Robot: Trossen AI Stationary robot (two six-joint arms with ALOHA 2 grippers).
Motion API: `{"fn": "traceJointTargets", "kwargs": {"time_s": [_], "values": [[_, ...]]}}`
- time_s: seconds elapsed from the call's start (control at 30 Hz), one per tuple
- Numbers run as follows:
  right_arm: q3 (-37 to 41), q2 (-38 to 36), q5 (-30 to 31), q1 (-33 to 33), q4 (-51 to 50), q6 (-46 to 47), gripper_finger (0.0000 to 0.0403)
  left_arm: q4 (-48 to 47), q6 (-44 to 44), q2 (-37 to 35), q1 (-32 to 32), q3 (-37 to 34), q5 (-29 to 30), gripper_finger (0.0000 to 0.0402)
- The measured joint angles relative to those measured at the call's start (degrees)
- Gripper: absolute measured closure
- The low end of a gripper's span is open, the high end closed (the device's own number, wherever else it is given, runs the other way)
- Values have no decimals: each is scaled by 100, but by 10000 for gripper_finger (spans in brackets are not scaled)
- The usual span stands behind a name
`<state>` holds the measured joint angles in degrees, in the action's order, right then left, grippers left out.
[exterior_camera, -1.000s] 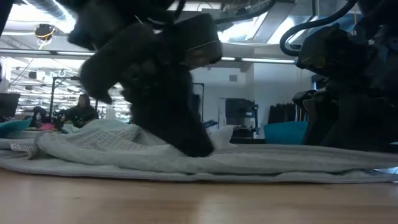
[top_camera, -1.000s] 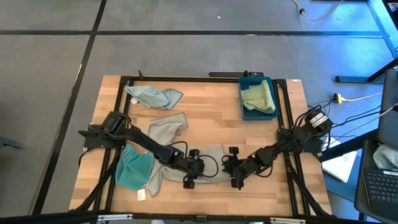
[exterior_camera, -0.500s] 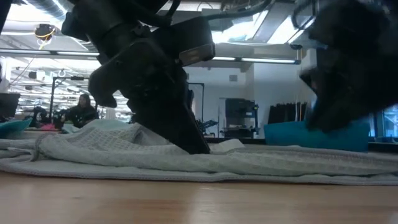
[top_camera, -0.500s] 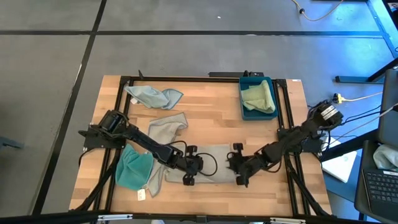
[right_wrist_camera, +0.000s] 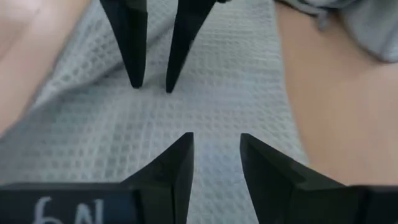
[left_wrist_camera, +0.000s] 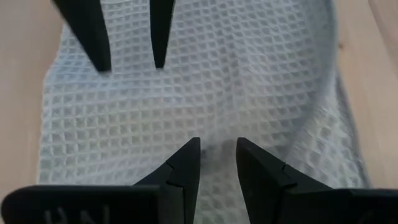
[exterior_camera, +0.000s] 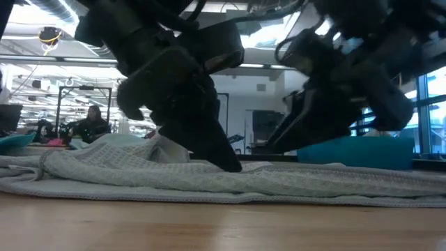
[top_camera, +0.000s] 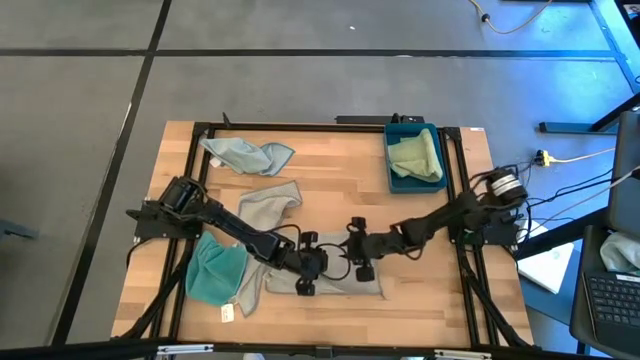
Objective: Fold microfiber towels
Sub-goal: Fold the top grey microfiber cloth
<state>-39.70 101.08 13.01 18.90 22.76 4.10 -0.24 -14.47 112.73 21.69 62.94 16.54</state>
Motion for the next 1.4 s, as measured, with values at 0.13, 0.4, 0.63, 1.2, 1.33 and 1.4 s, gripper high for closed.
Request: {"fn": "traceJointTargets", "kwargs": {"time_s": [0.13, 0.4, 0.63, 1.2, 1.33, 1.4], "values": [[-18, 413, -351, -256, 405, -7, 269, -81, 3, 0, 72, 0, 71, 305], [-115, 683, -384, -637, 370, 9, 269, -437, -16, 4, -4, 10, -39, 305], [-136, 660, -406, -765, -44, 61, 269, -695, -196, -9, 145, 24, -36, 305], [-123, 662, -329, -839, -259, 167, 269, -2380, -981, -845, 420, -2, 431, 305], [-123, 665, -348, -854, -265, 162, 269, -2366, -1280, -838, 551, -2, 360, 305], [-123, 665, -358, -859, -262, 158, 269, -2419, -1332, -765, 620, 6, 364, 305]]}}
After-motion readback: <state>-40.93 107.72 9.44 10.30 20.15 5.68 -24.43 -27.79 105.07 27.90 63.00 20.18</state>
